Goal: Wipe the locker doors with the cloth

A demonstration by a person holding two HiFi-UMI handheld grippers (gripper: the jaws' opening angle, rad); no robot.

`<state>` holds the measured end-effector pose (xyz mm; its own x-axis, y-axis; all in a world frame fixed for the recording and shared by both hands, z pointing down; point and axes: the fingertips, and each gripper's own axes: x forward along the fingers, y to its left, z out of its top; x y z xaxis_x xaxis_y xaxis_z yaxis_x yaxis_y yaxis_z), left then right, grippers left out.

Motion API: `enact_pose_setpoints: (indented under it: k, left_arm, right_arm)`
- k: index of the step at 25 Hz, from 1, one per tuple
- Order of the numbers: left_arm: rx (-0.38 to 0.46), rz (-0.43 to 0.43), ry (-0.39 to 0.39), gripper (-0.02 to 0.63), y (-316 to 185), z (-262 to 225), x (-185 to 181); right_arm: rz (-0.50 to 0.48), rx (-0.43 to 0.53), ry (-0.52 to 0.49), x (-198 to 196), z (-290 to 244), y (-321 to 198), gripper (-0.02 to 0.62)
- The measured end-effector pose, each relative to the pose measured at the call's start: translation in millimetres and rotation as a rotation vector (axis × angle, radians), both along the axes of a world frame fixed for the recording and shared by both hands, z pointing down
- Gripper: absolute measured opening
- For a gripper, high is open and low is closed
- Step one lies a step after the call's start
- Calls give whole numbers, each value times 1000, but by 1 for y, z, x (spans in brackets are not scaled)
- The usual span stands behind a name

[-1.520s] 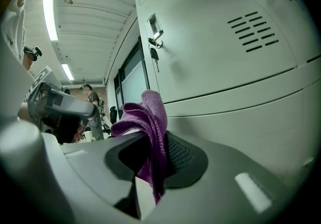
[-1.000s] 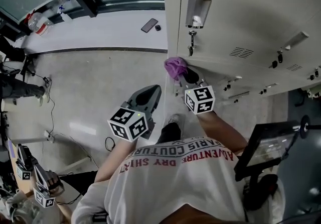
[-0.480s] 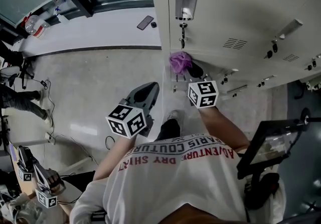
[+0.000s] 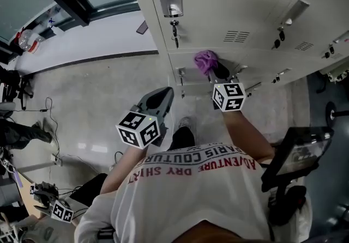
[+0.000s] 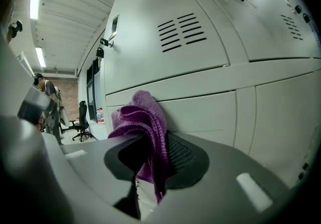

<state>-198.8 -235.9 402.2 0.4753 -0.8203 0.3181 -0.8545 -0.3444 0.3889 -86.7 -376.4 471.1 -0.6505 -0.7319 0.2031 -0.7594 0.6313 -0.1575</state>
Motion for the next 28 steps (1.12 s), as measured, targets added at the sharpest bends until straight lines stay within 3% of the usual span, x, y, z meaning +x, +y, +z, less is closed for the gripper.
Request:
enact_pose_setpoints:
  k: [17, 28]
  left_arm:
    - [-24, 53, -1, 0, -5, 7, 26]
    - [-27, 40, 7, 0, 1, 11, 20]
  right_arm:
    - [175, 8, 8, 105, -2, -23, 82]
    - [228, -22, -24, 112, 2, -19, 81]
